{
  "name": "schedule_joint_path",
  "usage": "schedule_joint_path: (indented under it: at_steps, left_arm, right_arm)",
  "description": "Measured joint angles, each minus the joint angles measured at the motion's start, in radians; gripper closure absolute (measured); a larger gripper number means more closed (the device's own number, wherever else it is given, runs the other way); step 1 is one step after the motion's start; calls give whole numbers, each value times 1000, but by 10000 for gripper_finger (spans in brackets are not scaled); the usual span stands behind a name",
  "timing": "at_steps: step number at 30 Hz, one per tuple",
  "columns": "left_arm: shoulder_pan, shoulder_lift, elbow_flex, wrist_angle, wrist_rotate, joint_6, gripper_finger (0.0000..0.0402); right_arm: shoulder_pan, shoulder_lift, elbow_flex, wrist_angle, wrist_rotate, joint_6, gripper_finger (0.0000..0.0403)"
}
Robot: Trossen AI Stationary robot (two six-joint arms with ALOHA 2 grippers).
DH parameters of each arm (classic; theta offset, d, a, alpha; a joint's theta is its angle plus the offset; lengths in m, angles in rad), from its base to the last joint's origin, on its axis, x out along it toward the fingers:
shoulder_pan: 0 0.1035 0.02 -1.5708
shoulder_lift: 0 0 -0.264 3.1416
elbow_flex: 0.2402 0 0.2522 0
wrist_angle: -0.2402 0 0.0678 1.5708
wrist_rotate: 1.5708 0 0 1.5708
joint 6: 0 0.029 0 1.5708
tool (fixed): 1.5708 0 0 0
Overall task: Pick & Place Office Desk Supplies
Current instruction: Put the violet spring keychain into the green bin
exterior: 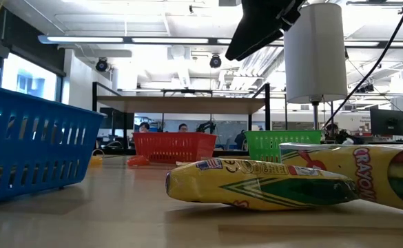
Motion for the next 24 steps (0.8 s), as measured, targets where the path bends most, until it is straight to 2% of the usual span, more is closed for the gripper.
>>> schedule_joint_path:
  at_steps: [4, 11, 24]
  left_arm:
    - [12, -1, -61, 4, 0, 43, 277]
    - [26, -2, -198, 113, 0, 46, 277]
    - [46, -2, -298, 272, 3, 60, 277]
  right_arm:
    - [1, 0, 0, 1, -8, 1, 158]
    - [1, 0, 0, 1, -12, 1, 158]
    - [1, 0, 0, 13, -11, 1, 158]
